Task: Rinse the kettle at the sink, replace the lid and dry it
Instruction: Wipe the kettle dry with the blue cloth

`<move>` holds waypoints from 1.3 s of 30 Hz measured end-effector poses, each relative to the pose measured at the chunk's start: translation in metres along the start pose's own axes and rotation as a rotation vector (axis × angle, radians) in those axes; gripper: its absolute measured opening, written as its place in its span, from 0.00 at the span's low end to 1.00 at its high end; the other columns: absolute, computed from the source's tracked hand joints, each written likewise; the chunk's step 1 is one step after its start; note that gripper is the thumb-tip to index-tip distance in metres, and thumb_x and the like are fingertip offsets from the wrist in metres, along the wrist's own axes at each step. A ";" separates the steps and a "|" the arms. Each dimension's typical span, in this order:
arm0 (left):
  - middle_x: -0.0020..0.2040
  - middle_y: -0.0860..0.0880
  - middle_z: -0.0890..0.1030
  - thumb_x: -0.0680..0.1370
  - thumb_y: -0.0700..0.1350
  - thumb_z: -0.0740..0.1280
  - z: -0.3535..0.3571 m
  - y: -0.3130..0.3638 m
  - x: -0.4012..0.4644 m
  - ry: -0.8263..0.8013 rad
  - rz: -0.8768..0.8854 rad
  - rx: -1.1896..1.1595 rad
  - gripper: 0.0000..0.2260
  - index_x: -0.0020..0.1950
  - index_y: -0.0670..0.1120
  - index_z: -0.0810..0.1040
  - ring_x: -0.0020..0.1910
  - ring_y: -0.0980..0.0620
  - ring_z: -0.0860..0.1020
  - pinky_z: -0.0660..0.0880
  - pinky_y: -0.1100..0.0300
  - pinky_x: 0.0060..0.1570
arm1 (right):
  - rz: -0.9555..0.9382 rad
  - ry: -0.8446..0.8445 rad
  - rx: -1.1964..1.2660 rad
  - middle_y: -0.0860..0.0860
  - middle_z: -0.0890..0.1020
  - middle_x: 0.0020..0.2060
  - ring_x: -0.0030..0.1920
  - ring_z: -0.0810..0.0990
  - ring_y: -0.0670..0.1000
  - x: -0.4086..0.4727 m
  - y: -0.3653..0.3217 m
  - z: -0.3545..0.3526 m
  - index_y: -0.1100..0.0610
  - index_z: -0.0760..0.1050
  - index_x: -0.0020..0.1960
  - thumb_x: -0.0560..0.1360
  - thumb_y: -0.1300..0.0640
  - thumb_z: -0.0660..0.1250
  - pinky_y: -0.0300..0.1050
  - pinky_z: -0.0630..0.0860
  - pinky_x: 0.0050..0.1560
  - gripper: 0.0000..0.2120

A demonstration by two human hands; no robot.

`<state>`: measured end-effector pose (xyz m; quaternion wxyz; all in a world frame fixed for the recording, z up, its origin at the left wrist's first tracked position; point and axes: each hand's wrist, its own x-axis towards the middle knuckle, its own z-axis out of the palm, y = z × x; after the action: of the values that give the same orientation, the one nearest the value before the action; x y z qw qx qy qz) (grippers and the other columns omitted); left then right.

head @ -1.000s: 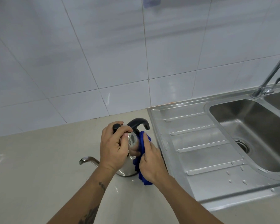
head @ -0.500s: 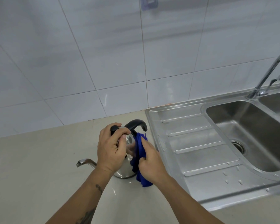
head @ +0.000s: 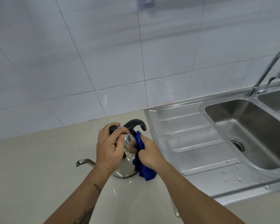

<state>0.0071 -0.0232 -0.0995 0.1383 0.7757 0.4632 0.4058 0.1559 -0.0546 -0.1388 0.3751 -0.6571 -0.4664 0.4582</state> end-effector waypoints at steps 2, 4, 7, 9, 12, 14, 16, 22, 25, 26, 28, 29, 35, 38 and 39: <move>0.57 0.56 0.75 0.77 0.47 0.58 0.000 0.000 0.000 0.009 -0.002 -0.005 0.12 0.50 0.54 0.82 0.63 0.59 0.69 0.60 0.75 0.61 | -0.091 0.076 -0.039 0.48 0.79 0.53 0.50 0.81 0.50 0.000 -0.005 0.005 0.49 0.73 0.61 0.69 0.72 0.61 0.44 0.81 0.51 0.27; 0.56 0.58 0.74 0.77 0.46 0.58 0.000 0.001 0.000 0.025 0.006 -0.011 0.12 0.50 0.54 0.82 0.63 0.62 0.69 0.60 0.75 0.61 | -0.188 0.116 -0.108 0.47 0.77 0.57 0.54 0.78 0.48 -0.005 -0.006 0.008 0.51 0.69 0.68 0.69 0.73 0.62 0.39 0.78 0.52 0.32; 0.56 0.59 0.74 0.77 0.47 0.58 0.001 0.001 -0.001 0.031 0.011 -0.019 0.12 0.50 0.55 0.82 0.63 0.62 0.69 0.60 0.75 0.61 | -0.178 0.085 -0.125 0.47 0.77 0.59 0.56 0.79 0.49 -0.007 0.002 0.008 0.49 0.67 0.72 0.68 0.71 0.62 0.44 0.81 0.57 0.35; 0.57 0.58 0.74 0.77 0.47 0.58 0.001 0.002 -0.002 0.023 -0.009 -0.019 0.12 0.50 0.55 0.82 0.63 0.59 0.69 0.60 0.76 0.60 | -0.076 0.037 -0.040 0.48 0.79 0.56 0.53 0.83 0.50 -0.008 0.004 0.009 0.47 0.71 0.66 0.66 0.69 0.64 0.49 0.85 0.50 0.32; 0.58 0.58 0.74 0.78 0.46 0.59 0.001 0.003 -0.002 0.007 -0.048 -0.017 0.11 0.50 0.56 0.81 0.63 0.56 0.69 0.59 0.76 0.60 | -0.018 0.057 -0.029 0.47 0.80 0.54 0.52 0.83 0.50 -0.020 -0.003 0.013 0.47 0.73 0.61 0.63 0.66 0.68 0.51 0.84 0.50 0.28; 0.59 0.58 0.74 0.78 0.45 0.59 0.001 0.004 -0.002 -0.013 -0.066 -0.020 0.12 0.50 0.57 0.81 0.63 0.55 0.68 0.59 0.74 0.60 | -0.103 0.117 -0.078 0.46 0.78 0.56 0.53 0.81 0.49 -0.033 -0.006 0.015 0.49 0.72 0.64 0.67 0.69 0.68 0.48 0.82 0.54 0.29; 0.59 0.57 0.73 0.78 0.45 0.59 0.000 0.005 -0.003 -0.031 -0.075 -0.024 0.12 0.51 0.56 0.81 0.64 0.55 0.68 0.61 0.72 0.60 | -0.226 0.153 -0.142 0.46 0.76 0.60 0.56 0.78 0.48 -0.046 -0.011 0.016 0.51 0.68 0.71 0.68 0.71 0.66 0.41 0.78 0.58 0.33; 0.60 0.58 0.72 0.79 0.46 0.60 -0.002 0.010 -0.005 -0.057 -0.120 -0.044 0.11 0.51 0.58 0.81 0.64 0.55 0.66 0.60 0.67 0.62 | -0.150 0.094 -0.046 0.48 0.80 0.57 0.57 0.80 0.50 -0.036 -0.008 0.003 0.50 0.72 0.68 0.65 0.72 0.61 0.49 0.81 0.58 0.33; 0.61 0.58 0.70 0.82 0.44 0.61 -0.004 0.013 -0.006 -0.092 -0.126 -0.017 0.11 0.53 0.59 0.79 0.64 0.56 0.64 0.61 0.62 0.64 | 0.001 -0.027 0.031 0.42 0.82 0.44 0.45 0.83 0.43 -0.038 -0.006 -0.005 0.50 0.76 0.55 0.69 0.76 0.61 0.34 0.79 0.42 0.25; 0.61 0.57 0.69 0.82 0.44 0.60 -0.005 0.015 -0.007 -0.104 -0.133 -0.006 0.11 0.54 0.59 0.79 0.64 0.56 0.63 0.61 0.60 0.65 | 0.026 -0.034 0.031 0.41 0.81 0.43 0.44 0.82 0.43 -0.040 -0.007 -0.004 0.50 0.75 0.54 0.70 0.76 0.62 0.33 0.75 0.40 0.24; 0.63 0.55 0.68 0.82 0.45 0.59 -0.005 0.021 -0.008 -0.119 -0.156 0.027 0.11 0.57 0.58 0.78 0.65 0.55 0.62 0.62 0.57 0.67 | 0.073 -0.014 0.042 0.43 0.80 0.45 0.45 0.79 0.44 -0.047 -0.006 0.002 0.49 0.73 0.55 0.71 0.73 0.65 0.36 0.73 0.41 0.22; 0.64 0.54 0.68 0.83 0.45 0.59 -0.005 0.025 -0.009 -0.123 -0.170 0.042 0.11 0.58 0.57 0.78 0.66 0.53 0.62 0.61 0.55 0.69 | 0.098 -0.006 0.056 0.45 0.80 0.47 0.45 0.79 0.45 -0.053 -0.004 0.006 0.49 0.72 0.56 0.71 0.72 0.65 0.37 0.73 0.42 0.22; 0.70 0.50 0.63 0.83 0.47 0.55 -0.011 0.048 -0.009 -0.249 -0.267 0.142 0.13 0.64 0.59 0.74 0.71 0.47 0.59 0.59 0.52 0.72 | 0.022 0.052 0.044 0.50 0.78 0.51 0.45 0.78 0.48 -0.090 -0.004 0.016 0.49 0.70 0.60 0.69 0.72 0.64 0.38 0.76 0.41 0.26; 0.69 0.53 0.66 0.81 0.44 0.59 -0.033 0.048 -0.005 -0.385 -0.192 0.178 0.19 0.71 0.58 0.71 0.69 0.51 0.63 0.60 0.61 0.64 | -0.111 0.078 -0.029 0.48 0.77 0.54 0.49 0.78 0.48 -0.087 -0.016 0.010 0.50 0.69 0.64 0.68 0.73 0.66 0.36 0.74 0.43 0.30; 0.67 0.55 0.69 0.80 0.44 0.61 -0.043 0.047 -0.003 -0.429 -0.139 0.217 0.20 0.72 0.58 0.71 0.64 0.54 0.66 0.60 0.64 0.60 | -0.144 0.081 -0.050 0.48 0.76 0.54 0.50 0.77 0.48 -0.084 -0.020 0.007 0.50 0.69 0.64 0.68 0.73 0.66 0.35 0.74 0.44 0.29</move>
<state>0.0025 -0.0576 -0.0466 0.1769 0.8206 0.5163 0.1694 0.1317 -0.1292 -0.1013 0.4091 -0.6488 -0.5083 0.3915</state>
